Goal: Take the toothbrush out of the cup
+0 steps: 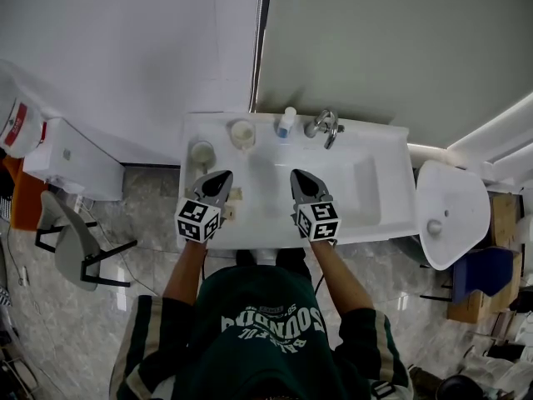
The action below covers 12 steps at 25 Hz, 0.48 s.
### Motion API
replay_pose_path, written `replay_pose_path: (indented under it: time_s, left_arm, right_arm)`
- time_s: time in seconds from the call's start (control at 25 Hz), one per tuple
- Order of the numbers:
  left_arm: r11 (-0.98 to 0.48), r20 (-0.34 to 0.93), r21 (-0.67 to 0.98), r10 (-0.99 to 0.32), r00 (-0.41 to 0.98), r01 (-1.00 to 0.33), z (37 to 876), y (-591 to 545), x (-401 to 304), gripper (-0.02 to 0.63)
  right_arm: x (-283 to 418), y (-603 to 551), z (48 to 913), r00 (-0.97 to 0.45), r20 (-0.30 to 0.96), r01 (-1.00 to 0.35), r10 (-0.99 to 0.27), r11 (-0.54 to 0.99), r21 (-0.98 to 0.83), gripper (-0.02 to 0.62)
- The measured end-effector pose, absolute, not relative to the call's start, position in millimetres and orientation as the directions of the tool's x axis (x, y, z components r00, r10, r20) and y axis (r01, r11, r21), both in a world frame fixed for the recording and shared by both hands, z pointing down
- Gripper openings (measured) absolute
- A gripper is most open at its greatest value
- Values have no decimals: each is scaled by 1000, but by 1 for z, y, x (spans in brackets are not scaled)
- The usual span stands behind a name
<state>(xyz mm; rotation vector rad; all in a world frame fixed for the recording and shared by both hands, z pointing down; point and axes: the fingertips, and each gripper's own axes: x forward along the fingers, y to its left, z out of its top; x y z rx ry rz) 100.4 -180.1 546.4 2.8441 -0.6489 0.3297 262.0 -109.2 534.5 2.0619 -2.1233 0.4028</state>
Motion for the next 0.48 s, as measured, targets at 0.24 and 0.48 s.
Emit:
replay_pose_path:
  time_s: [0.24,0.48]
  left_arm:
    - [-874,261,158,-412,873,-459,549,-187,96,51]
    - [-870,269,161,-415,869,-465,553,-198,94,51]
  right_arm:
    - [256,-116,537,-57,301,-995,-952,31,-90,2]
    - [255,-128,540,-64,304,-995,-951,36,-96,2]
